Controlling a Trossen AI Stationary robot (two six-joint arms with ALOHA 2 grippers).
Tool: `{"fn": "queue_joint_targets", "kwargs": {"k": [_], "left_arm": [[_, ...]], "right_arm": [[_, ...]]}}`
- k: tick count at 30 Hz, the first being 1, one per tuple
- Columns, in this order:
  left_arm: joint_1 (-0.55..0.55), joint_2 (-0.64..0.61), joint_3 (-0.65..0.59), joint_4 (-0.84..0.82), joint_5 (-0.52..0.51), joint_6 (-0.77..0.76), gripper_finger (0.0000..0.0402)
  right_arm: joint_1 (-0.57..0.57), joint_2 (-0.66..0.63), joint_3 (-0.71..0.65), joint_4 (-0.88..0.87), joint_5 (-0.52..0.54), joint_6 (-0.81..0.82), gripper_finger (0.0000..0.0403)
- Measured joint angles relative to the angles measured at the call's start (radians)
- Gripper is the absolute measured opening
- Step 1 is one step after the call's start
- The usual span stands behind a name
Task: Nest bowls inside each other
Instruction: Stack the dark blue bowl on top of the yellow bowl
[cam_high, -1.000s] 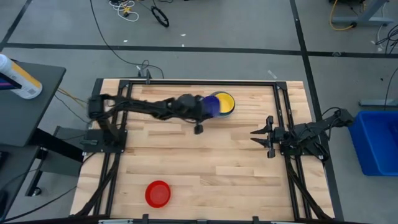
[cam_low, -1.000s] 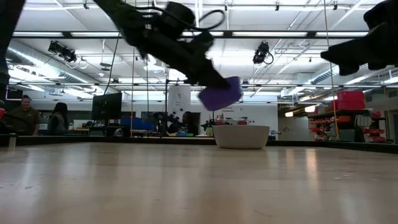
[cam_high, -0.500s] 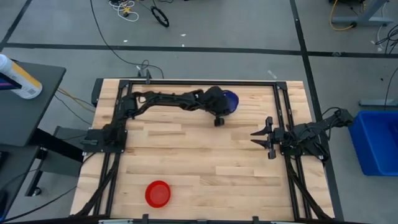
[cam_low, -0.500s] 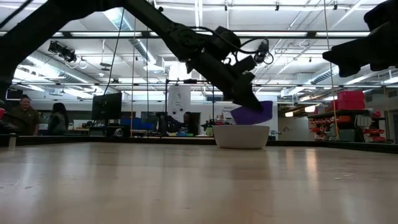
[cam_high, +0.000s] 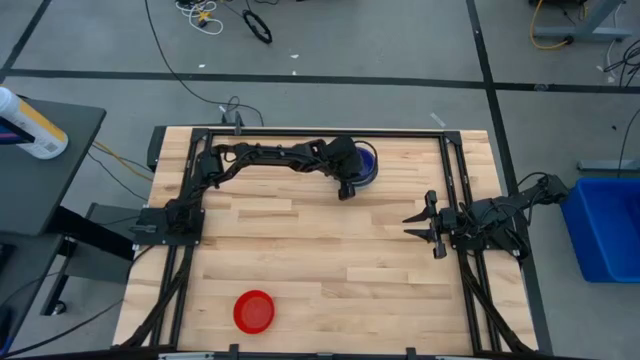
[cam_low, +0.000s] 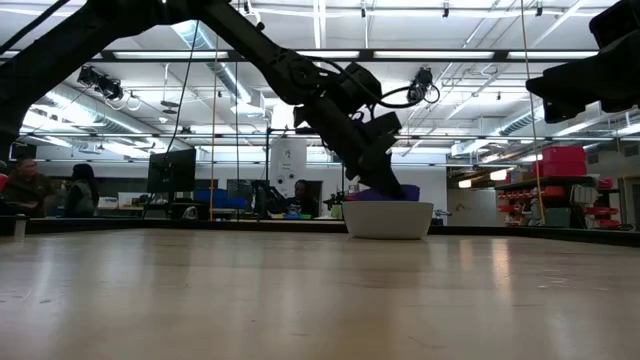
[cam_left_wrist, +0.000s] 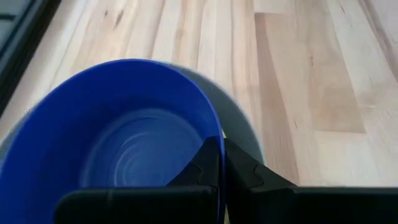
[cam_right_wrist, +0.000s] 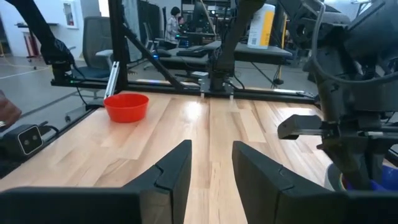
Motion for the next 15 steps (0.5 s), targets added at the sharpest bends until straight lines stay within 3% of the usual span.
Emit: {"fn": "queue_joint_targets", "kwargs": {"k": [4,15], "left_arm": [[0.000,0.000,0.001,-0.012,-0.005,-0.001,0.0017],[-0.003,-0.001,0.001,0.000,-0.007,-0.001,0.0136]], "right_arm": [[0.000,0.000,0.000,0.000,0.000,0.000,0.0127],[0.000,0.000,0.000,0.000,0.001,0.019,0.0127]]}}
